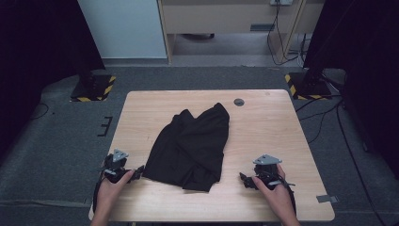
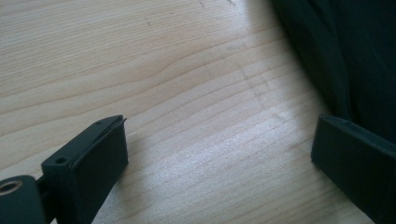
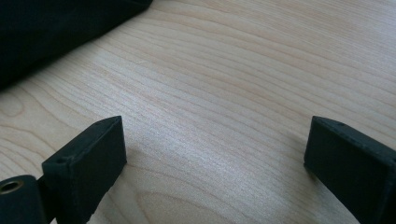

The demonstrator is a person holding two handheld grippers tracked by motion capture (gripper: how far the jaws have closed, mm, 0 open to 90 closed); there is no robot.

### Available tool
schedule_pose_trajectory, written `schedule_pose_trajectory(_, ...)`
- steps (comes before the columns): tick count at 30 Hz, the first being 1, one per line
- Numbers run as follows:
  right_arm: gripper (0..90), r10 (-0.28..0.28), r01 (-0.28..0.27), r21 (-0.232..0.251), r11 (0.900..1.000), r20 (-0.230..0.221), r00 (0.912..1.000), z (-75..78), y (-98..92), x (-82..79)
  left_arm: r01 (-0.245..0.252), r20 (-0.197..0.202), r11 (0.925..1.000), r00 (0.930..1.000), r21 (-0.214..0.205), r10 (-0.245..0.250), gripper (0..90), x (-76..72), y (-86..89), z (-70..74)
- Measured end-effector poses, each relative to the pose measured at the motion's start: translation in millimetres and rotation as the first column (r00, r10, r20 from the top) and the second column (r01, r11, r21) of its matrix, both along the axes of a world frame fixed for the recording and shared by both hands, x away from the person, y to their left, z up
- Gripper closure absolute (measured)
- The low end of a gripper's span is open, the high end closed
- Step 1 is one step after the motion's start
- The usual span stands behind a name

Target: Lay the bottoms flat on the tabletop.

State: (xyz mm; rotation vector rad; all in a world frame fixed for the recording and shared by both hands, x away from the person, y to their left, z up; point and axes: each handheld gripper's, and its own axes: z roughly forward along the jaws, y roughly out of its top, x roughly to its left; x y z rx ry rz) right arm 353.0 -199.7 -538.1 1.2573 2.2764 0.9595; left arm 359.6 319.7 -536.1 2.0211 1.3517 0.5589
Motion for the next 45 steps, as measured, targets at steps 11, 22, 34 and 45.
schedule_pose_trajectory(11,5.5,-0.001,0.001,0.001,1.0000,0.000,1.0000,0.0,0.1,0.0,0.036,0.057,0.9926,0.9980,-0.116,-0.029,7.4,-8.4,-22.9,14.0)
schedule_pose_trajectory(22,5.5,-0.012,0.012,0.000,0.9999,0.000,0.9999,0.0,1.0,-0.3,0.164,0.059,0.9839,0.9854,-0.071,-0.160,5.3,-13.7,-72.9,13.0)
schedule_pose_trajectory(34,17.1,-0.016,0.016,0.012,0.9998,0.017,0.9997,1.3,2.8,-2.3,0.194,0.025,0.9810,0.9808,-0.012,-0.193,36.3,-12.4,-87.2,6.5)
schedule_pose_trajectory(45,50.3,0.058,-0.059,0.019,0.9981,0.027,0.9979,5.7,11.5,-7.5,0.309,-0.029,0.9499,0.9501,-0.045,-0.311,81.0,-19.5,-93.1,12.7)
